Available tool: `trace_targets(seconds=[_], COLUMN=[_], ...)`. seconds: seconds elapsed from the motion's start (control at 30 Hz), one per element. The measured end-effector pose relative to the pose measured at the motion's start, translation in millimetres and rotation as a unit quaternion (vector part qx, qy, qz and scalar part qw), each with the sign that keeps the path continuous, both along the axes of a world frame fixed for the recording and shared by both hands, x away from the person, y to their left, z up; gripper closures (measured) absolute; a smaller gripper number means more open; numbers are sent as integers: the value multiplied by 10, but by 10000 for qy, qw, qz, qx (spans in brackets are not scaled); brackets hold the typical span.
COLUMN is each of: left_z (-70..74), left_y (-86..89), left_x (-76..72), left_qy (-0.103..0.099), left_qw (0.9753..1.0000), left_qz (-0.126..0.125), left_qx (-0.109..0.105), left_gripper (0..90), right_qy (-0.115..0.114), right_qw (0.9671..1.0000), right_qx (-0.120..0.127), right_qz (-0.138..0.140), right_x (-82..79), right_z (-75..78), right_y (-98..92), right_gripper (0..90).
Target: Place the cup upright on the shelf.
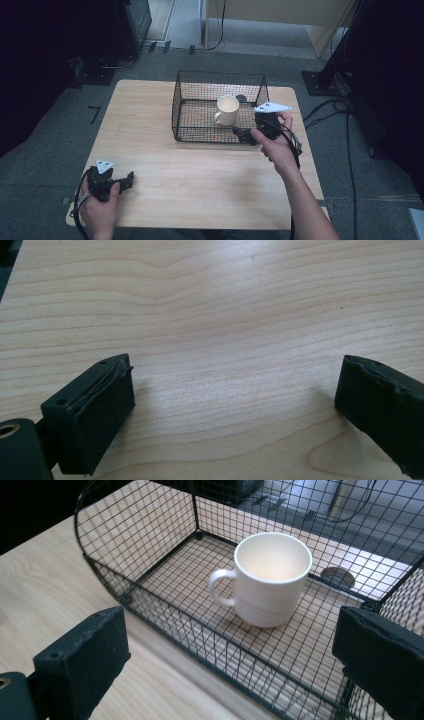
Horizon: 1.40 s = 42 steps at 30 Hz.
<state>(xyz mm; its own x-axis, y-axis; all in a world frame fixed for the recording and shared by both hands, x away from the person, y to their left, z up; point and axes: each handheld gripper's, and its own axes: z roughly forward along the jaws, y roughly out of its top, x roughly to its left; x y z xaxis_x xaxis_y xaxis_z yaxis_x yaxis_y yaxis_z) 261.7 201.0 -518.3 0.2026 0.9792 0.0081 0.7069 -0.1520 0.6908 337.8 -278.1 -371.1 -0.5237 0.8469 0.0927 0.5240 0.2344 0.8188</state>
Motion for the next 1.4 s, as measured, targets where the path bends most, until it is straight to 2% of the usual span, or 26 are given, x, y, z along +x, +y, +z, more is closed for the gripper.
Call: trace_targets(seconds=[0.23,0.37,0.57,0.6,0.73,0.77,0.8,0.9,0.97,1.0,1.07,1.1,1.3,1.4], left_z=[0,1,1,1,1,1,1,1,1,1,1,1,1,1], left_y=[-2,-3,-6,-6,-6,-6,-6,-6,-6,-6,-6,-6,-6,-6], left_x=[-2,-4,-7,-7,-7,-7,-7,-7,-7,-7,-7,-7,-7,-7], left_qy=[-2,-4,-4,-4,-3,-4,-4,-3,-3,-3,-4,-5,-3,-5], left_qw=[10000,10000,10000,10000,10000,10000,10000,10000,10000,10000,10000,10000,10000,10000], left_qz=[3,4,5,4,3,4,4,4,3,4,4,4,4,4], left_qx=[5,7,8,8,9,9,9,10,10,10,9,9,10,8], left_gripper=[26,28,29,29,29,29,29,29,29,29,29,30,30,29], right_qy=[-43,85,181,181,199,210,210,294,380,467,494,543,612,613], right_qw=[9998,9995,9981,9981,9973,9966,9966,9949,9934,9921,9915,9903,9879,9856], right_qx=[-98,106,96,96,251,205,205,92,63,43,19,-102,-234,-363], right_qz=[-178,-270,-573,-573,-664,-765,-765,-960,-1080,-1160,-1203,-1277,-1405,-1535], right_x=[-266,-391,-585,-585,-704,-751,-751,-819,-866,-915,-938,-983,-1085,-1140], right_z=[-166,-311,-544,-544,-693,-768,-768,-917,-1020,-1118,-1167,-1254,-1406,-1465], right_y=[-235,-439,-711,-711,-869,-933,-933,-1050,-1125,-1189,-1214,-1256,-1357,-1423], right_gripper=[6,7,7,7,7,7,7,11,12,12,12,12,13,13])
